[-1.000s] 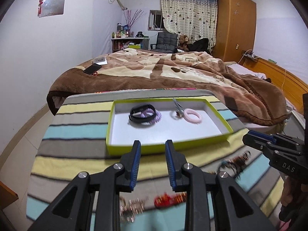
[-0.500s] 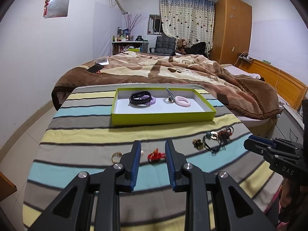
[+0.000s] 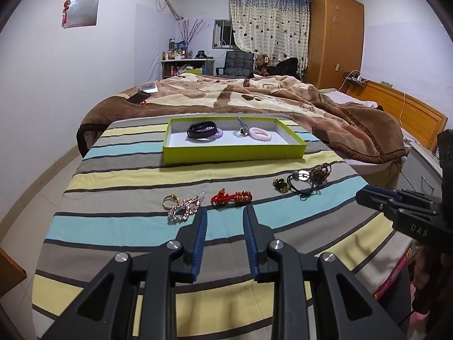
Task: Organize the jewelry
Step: 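Withdraw both tools from the box back toward the bedspread, then grasp the red beaded keychain with the left tool while the right tool grasps the dark beaded bracelet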
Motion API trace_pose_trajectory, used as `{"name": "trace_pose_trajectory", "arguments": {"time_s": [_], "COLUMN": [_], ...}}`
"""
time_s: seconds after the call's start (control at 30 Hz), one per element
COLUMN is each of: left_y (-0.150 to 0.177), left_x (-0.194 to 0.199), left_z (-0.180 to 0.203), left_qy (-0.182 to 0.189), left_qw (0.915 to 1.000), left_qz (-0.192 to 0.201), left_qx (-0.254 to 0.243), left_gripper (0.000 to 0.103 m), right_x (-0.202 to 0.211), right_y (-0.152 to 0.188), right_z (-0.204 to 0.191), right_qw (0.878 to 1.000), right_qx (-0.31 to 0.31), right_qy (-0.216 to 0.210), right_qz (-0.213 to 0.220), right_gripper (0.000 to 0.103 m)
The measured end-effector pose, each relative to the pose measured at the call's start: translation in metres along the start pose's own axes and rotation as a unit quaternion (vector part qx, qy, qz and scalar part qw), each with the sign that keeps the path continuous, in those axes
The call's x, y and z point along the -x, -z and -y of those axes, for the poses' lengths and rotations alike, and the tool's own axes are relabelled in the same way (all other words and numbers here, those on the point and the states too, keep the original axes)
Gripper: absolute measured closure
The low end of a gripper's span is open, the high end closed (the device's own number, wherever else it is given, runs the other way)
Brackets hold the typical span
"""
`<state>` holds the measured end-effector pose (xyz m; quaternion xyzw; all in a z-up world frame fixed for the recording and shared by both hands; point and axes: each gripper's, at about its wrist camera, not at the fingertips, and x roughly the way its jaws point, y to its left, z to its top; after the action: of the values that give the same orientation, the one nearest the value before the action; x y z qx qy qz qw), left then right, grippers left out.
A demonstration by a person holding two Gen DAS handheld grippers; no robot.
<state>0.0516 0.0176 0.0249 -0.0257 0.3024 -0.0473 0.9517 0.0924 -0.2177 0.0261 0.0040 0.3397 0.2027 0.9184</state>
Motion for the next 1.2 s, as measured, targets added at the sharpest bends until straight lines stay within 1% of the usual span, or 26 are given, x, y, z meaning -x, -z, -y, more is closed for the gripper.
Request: {"name": "trace_pose_trajectory", "arguments": {"time_s": [0.2, 0.27, 0.3, 0.33, 0.63, 0.7, 0.77, 0.97, 1.13, 1.2], "left_y": [0.0, 0.0, 0.0, 0.0, -0.007, -0.009, -0.01, -0.015, -0.017, -0.018], "left_x": [-0.008, -0.011, -0.012, -0.015, -0.033, -0.039, -0.044, -0.055, -0.06, -0.062], "left_z": [-0.002, -0.003, -0.003, -0.003, -0.001, -0.001, -0.001, -0.001, 0.001, 0.001], "left_qy": [-0.003, -0.003, -0.003, -0.003, 0.007, 0.011, 0.013, 0.016, 0.02, 0.022], "left_qw": [1.0, 1.0, 0.9999, 0.9999, 0.9996, 0.9994, 0.9993, 0.999, 0.9989, 0.9987], "left_qz": [-0.005, -0.008, -0.01, -0.012, -0.026, -0.032, -0.036, -0.041, -0.043, -0.045], "left_qx": [0.003, 0.004, 0.003, 0.003, 0.001, 0.0, 0.003, 0.005, 0.003, 0.004], "left_gripper": [0.074, 0.072, 0.071, 0.07, 0.07, 0.068, 0.063, 0.062, 0.062, 0.062], "right_x": [-0.005, -0.006, -0.007, -0.008, -0.025, -0.031, -0.037, -0.056, -0.076, -0.082], "right_y": [0.0, -0.001, -0.001, -0.002, -0.01, -0.012, -0.015, -0.027, -0.037, -0.039], "right_z": [0.006, 0.009, 0.011, 0.012, 0.027, 0.032, 0.037, 0.054, 0.063, 0.064], "right_qw": [1.0, 1.0, 1.0, 1.0, 1.0, 0.999, 0.999, 0.997, 0.996, 0.995], "right_qx": [-0.006, -0.008, -0.01, -0.01, -0.023, -0.028, -0.034, -0.062, -0.074, -0.075], "right_qy": [0.0, 0.0, 0.0, 0.001, 0.011, 0.011, 0.013, 0.011, 0.0, 0.002], "right_qz": [-0.005, -0.006, -0.006, -0.006, -0.014, -0.019, -0.024, -0.039, -0.059, -0.065], "right_gripper": [0.08, 0.074, 0.068, 0.066, 0.066, 0.066, 0.066, 0.066, 0.062, 0.061]}}
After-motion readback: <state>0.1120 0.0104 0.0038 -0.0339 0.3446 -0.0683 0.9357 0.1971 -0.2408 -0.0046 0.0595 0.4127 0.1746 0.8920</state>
